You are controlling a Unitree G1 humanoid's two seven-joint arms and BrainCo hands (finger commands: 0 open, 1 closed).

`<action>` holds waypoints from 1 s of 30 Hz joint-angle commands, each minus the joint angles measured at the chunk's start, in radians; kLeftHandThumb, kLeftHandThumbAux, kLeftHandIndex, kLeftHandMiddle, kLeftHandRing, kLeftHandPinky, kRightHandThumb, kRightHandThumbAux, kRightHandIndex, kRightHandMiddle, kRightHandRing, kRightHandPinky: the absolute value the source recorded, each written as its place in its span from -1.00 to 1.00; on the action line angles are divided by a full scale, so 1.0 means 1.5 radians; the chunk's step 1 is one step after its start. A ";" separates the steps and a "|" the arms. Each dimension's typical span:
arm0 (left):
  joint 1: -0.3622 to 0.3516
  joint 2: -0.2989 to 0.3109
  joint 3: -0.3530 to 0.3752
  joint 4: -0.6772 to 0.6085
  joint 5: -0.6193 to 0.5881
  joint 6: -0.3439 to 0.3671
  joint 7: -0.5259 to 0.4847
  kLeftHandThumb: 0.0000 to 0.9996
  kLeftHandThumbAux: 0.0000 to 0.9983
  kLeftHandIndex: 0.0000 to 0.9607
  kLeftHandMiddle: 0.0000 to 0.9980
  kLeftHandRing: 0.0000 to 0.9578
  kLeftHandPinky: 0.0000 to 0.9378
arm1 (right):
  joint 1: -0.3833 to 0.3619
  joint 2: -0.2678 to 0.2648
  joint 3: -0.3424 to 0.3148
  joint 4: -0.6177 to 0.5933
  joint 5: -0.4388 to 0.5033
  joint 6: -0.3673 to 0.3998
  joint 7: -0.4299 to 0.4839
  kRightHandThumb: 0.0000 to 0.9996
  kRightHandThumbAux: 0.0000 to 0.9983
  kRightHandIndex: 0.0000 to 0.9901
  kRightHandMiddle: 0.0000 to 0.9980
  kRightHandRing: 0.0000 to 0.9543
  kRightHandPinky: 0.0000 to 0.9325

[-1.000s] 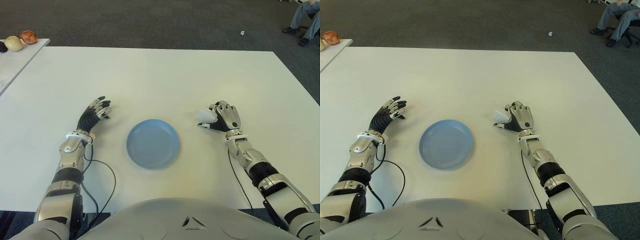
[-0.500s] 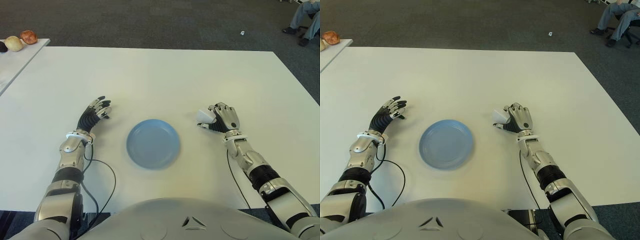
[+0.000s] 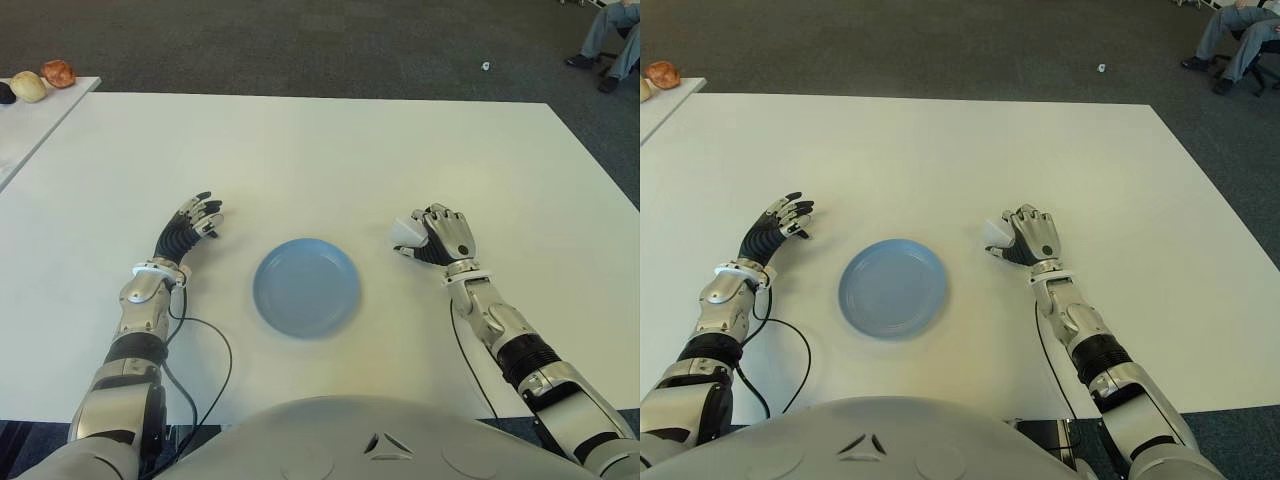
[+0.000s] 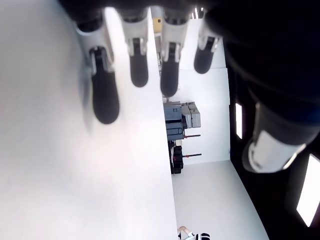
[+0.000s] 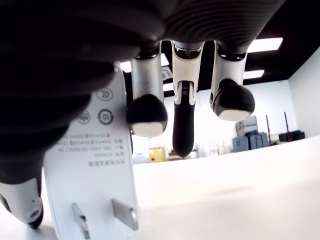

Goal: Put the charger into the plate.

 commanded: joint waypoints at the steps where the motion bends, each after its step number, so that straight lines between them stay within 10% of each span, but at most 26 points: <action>1: 0.019 -0.003 -0.012 0.021 0.021 0.028 0.006 -1.00 0.28 -0.72 -0.57 -0.66 -0.84 | 0.019 0.001 0.004 0.002 -0.014 0.016 0.022 0.50 0.42 -0.11 0.85 0.87 0.88; 30: 0.020 -0.001 -0.020 0.012 0.036 0.041 0.020 -1.00 0.35 -0.76 -0.57 -0.65 -0.84 | 0.045 0.066 -0.053 -0.134 0.026 0.130 0.192 0.50 0.42 -0.11 0.83 0.85 0.82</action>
